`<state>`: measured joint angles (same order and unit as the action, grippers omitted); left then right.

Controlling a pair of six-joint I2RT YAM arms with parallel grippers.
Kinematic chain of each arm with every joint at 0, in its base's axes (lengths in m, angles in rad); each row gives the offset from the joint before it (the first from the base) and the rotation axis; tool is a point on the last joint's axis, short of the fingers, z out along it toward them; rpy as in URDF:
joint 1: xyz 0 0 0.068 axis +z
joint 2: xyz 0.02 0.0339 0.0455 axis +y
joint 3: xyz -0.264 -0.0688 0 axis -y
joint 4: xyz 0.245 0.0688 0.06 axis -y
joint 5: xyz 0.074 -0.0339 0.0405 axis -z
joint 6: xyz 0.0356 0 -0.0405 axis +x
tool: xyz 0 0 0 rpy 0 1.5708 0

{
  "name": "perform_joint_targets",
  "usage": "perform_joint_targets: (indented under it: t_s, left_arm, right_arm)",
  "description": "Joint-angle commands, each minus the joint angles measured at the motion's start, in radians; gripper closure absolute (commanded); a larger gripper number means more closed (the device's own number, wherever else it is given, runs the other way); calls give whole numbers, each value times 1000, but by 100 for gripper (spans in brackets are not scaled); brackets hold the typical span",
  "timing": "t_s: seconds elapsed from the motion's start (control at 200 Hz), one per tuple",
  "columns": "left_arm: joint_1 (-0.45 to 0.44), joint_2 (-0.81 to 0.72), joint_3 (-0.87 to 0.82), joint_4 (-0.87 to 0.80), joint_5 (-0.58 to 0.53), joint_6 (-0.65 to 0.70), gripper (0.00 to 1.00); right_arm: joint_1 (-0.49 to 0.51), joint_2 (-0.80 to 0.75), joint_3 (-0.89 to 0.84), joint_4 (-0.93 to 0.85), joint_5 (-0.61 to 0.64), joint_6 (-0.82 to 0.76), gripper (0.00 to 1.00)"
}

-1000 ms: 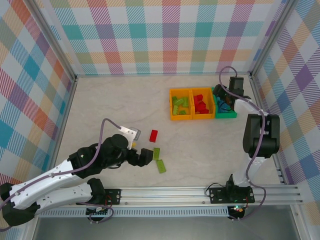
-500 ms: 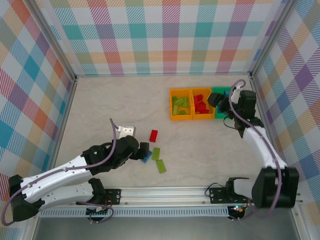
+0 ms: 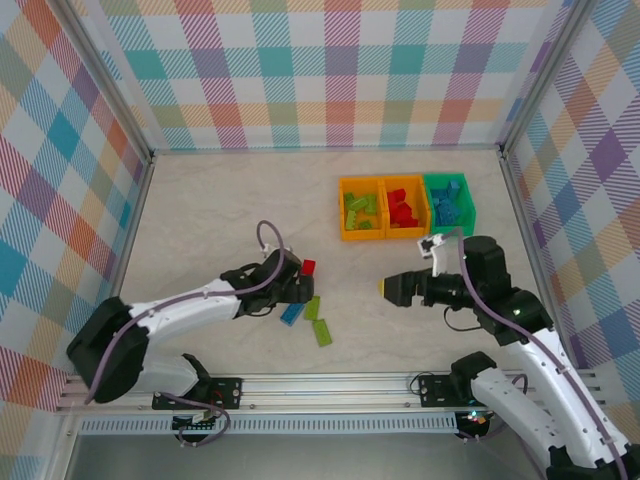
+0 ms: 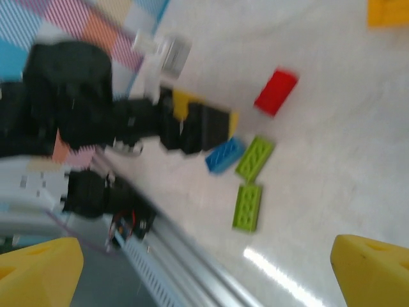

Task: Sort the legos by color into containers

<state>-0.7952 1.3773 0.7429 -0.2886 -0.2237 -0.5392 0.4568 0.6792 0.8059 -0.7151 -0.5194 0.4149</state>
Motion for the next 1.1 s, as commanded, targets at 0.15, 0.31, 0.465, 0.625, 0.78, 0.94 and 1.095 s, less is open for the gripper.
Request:
perform_joint_targets:
  t_s: [0.15, 0.31, 0.465, 0.625, 0.78, 0.94, 1.095]
  left_arm:
    - [24, 311, 211, 57, -27, 59, 11]
    - [26, 412, 271, 53, -47, 66, 36]
    - [25, 440, 273, 53, -21, 65, 60]
    - [23, 411, 254, 72, 10, 77, 80]
    - [0, 300, 263, 102, 119, 100, 79]
    - [-68, 274, 391, 118, 152, 130, 76]
    - [-82, 401, 593, 157, 112, 201, 75]
  right_arm:
    - [286, 86, 25, -127, 167, 62, 0]
    - [352, 127, 16, -52, 196, 92, 0]
    - [359, 132, 6, -30, 221, 96, 0]
    - [359, 144, 8, -31, 244, 90, 0]
    - [359, 132, 23, -67, 386, 78, 0]
    - [359, 122, 17, -25, 463, 68, 0]
    - [359, 53, -16, 31, 597, 59, 0]
